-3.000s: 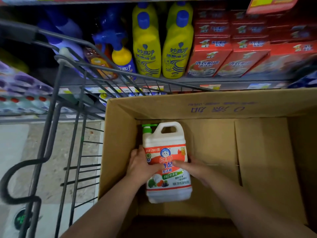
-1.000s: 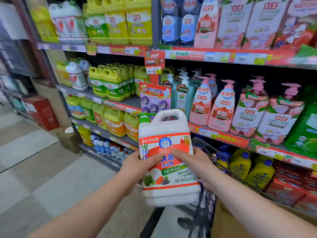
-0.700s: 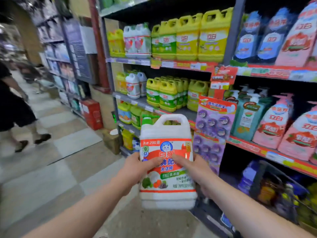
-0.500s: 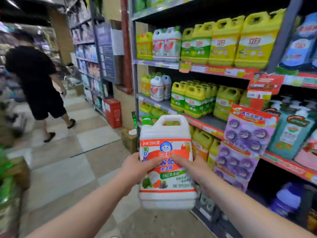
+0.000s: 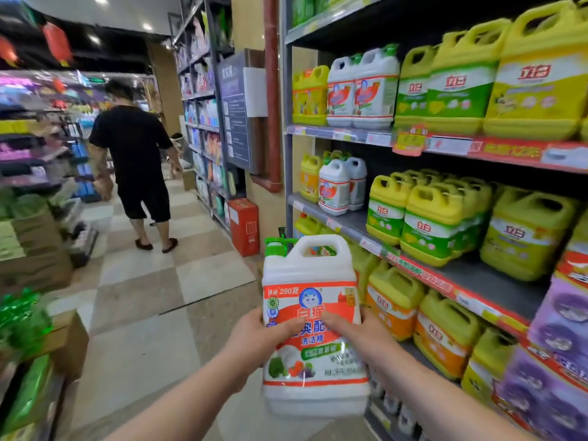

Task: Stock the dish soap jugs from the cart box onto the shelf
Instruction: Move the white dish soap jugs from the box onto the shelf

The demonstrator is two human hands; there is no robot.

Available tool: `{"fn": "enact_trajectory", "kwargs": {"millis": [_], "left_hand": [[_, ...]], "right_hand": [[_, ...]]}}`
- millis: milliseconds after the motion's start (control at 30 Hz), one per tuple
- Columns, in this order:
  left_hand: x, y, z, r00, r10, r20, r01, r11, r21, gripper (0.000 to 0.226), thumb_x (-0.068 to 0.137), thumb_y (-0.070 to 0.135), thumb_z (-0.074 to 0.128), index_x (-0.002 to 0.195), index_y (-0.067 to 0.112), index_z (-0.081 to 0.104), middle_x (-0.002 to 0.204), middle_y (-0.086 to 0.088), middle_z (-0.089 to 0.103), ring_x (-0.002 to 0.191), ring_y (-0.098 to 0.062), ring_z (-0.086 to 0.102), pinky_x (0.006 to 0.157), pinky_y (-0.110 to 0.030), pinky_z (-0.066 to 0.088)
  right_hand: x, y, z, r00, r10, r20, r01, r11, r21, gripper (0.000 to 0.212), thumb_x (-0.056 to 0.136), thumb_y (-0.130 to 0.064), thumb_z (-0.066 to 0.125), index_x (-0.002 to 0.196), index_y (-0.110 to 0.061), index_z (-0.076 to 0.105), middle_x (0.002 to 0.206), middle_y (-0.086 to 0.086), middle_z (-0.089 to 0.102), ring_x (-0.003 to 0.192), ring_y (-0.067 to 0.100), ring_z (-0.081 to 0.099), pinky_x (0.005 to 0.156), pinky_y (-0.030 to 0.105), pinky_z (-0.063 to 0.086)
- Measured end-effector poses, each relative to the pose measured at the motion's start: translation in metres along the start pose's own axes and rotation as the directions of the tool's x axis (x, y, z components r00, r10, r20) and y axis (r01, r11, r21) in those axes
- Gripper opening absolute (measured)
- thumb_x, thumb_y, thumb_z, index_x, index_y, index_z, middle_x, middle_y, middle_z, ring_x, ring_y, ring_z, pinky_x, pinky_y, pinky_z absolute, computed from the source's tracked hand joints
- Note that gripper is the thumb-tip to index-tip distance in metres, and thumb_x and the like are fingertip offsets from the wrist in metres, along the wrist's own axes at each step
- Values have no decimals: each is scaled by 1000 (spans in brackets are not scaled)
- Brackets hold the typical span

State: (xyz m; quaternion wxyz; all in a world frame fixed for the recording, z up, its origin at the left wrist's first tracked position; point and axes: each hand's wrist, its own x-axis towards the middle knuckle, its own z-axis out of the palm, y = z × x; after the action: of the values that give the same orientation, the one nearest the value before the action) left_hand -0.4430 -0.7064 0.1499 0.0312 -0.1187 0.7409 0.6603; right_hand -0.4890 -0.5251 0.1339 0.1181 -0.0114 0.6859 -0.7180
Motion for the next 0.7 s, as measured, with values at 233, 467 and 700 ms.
{"fn": "enact_trajectory", "kwargs": {"millis": [233,467,700], "left_hand": [[116,43,9,999,33,33,-31,998,-52,40,66,34,80,99,17,65,83,3,76,72,-16,73,51,-21,54],[210,58,0,997,25,80,-20,998,-64,44,63,36,82,100,18,67,87,1,77,77,-18,74,63,-29,59],[322,71,-15,978,36,203,-20,996,-82,39,68,26,80,102,14,66,85,-2,77,70,-16,73,48,-19,52]], "right_hand": [[124,-35,-18,998,-65,16,66,997,-34,46,66,-25,84,106,-16,64,85,-1,76,70,13,73,54,22,55],[210,-44,-16,999,-42,-16,41,998,-40,36,63,-28,83,93,-18,65,78,-2,76,71,18,74,60,29,57],[293,-55,-4,987,-30,-155,30,1000,-5,41,68,-23,82,102,-14,62,86,5,76,69,20,74,52,26,56]]}}
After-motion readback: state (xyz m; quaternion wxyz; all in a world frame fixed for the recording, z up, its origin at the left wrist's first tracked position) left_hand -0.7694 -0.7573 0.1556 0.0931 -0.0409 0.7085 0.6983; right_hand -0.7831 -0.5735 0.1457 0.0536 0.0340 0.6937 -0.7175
